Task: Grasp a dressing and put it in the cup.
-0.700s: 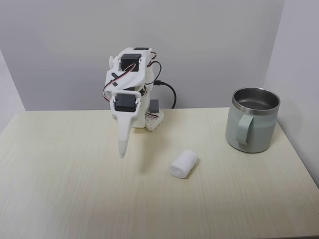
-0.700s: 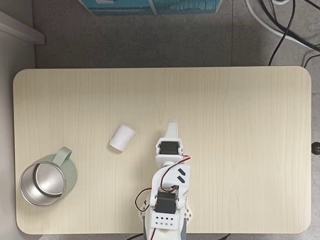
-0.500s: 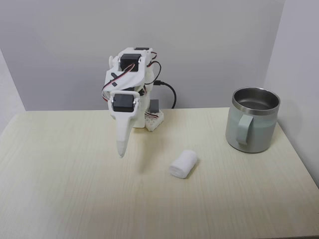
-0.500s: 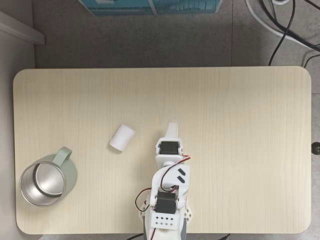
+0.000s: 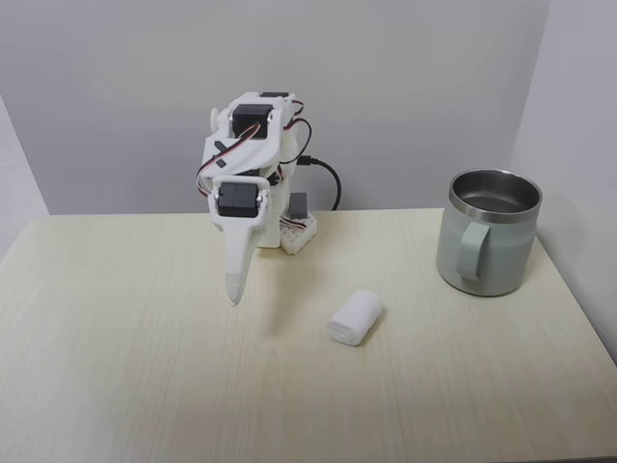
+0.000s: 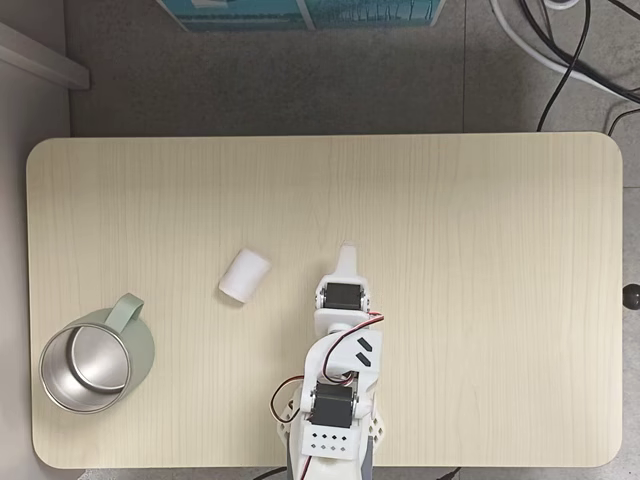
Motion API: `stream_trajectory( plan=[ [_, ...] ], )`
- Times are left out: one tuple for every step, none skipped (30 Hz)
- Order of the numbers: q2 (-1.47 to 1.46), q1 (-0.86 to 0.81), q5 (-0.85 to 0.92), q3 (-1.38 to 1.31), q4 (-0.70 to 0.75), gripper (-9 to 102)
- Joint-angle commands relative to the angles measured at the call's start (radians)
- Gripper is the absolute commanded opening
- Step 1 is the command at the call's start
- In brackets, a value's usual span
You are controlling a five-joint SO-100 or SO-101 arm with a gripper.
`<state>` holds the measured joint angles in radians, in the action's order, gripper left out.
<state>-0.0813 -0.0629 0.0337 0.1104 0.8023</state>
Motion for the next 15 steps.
stream_trajectory(
  plan=[
    [-0.005,0.008,0.002,0.018,0.02,0],
    [-0.005,0.009,0.005,0.026,0.032,0],
    [-0.005,0.009,0.005,0.04,0.041,0],
    [-0.005,0.008,0.005,0.061,0.054,0],
    [-0.005,0.006,0.006,0.086,0.067,0],
    [-0.005,0.005,0.012,0.114,0.084,0],
    [-0.005,0.008,0.018,0.144,0.104,0],
    [-0.005,0.011,0.029,0.176,0.124,0],
    [-0.005,0.017,0.04,0.207,0.141,0],
    [-0.005,0.025,0.054,0.238,0.156,0],
    [-0.005,0.035,0.069,0.268,0.172,0],
    [-0.005,0.046,0.084,0.301,0.192,0],
    [0.003,0.061,0.101,0.337,0.216,0],
    [0.018,0.083,0.123,0.377,0.245,0],
    [0.044,0.11,0.144,0.42,0.278,0]
  ],
)
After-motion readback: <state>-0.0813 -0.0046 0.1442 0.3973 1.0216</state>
